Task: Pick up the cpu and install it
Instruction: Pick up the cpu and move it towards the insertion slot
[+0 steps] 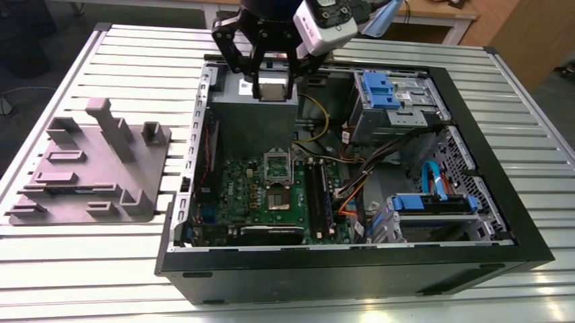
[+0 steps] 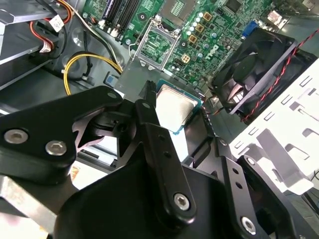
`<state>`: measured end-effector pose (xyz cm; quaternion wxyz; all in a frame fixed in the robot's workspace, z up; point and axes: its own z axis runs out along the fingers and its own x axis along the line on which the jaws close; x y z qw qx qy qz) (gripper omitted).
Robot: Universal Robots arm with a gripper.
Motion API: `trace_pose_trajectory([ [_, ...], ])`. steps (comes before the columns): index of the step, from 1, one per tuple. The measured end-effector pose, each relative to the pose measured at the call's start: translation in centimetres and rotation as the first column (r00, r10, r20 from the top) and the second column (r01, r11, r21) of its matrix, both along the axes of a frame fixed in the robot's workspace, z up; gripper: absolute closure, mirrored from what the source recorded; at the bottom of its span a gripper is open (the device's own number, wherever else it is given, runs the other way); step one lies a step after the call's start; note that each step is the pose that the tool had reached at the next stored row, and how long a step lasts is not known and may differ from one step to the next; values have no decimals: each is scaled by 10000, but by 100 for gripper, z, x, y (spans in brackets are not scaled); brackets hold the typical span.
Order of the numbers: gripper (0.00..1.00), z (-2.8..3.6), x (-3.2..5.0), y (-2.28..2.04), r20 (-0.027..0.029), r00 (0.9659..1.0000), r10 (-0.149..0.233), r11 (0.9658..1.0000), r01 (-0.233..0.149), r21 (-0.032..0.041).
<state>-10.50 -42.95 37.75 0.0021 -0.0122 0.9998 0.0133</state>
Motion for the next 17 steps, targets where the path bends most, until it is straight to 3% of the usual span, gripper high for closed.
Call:
trace_pose_trajectory([
  [17, 53, 0, 81, 0, 0, 10000, 0, 10000, 0, 0],
])
